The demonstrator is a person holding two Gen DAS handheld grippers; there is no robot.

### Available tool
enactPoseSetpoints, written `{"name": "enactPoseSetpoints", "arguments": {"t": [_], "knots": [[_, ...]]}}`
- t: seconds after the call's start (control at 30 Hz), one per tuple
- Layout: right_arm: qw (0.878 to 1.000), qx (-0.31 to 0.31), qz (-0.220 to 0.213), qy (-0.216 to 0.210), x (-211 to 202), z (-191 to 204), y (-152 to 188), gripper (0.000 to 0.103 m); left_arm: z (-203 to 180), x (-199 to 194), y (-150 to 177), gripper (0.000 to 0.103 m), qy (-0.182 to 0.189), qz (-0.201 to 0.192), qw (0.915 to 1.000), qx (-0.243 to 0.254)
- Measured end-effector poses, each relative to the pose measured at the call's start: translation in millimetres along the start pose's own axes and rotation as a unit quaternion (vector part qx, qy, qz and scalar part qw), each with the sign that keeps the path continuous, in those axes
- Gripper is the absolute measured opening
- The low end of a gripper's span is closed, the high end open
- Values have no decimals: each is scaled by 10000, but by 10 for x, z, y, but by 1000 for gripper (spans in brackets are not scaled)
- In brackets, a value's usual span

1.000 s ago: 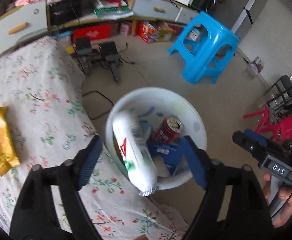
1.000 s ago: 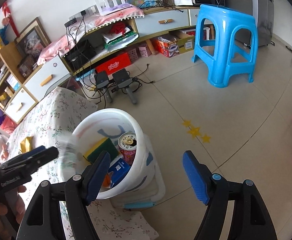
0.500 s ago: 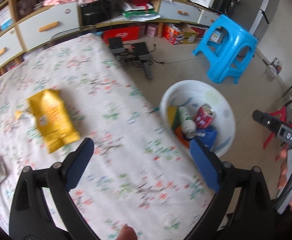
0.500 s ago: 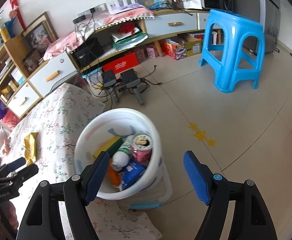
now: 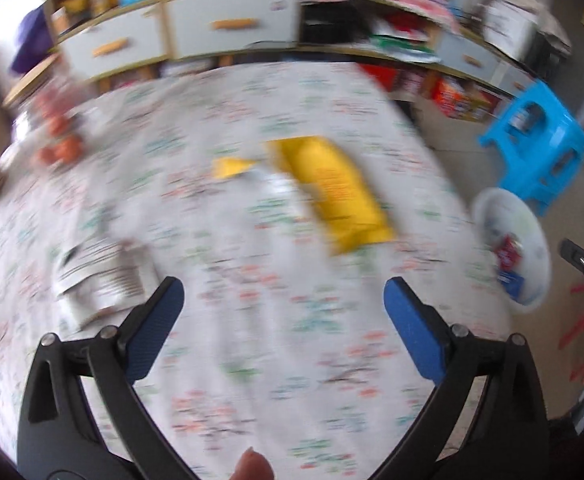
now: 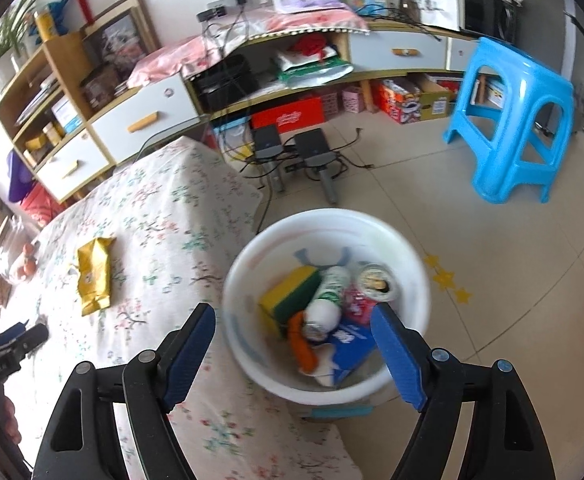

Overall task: Collect trash
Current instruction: 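Move both open tools back over the table, then grasp the white wrapper with the left tool while the right tool grasps the yellow bag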

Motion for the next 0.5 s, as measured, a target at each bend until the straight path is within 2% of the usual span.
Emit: {"name": "enactPoseSetpoints", "arguments": {"t": [0.2,0.5], "knots": [[9996,-240,81,-107,131,467,-57,82,726,94,62,100,-433,238,9949,-882],[9976,-587,246,-286,399,1183,-113,82,1276,240,93,100,-531,392,9868,-1478]]}}
Point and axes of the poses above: each gripper's, at about its wrist camera, not at the fingertips, and x roughly the way its jaws point, z to its left, y to its underside, the point moved 3 cm from there along x, roughly the way its jaws point, and after that the axes turned 5 degrees about z, right-handed, at the moved point
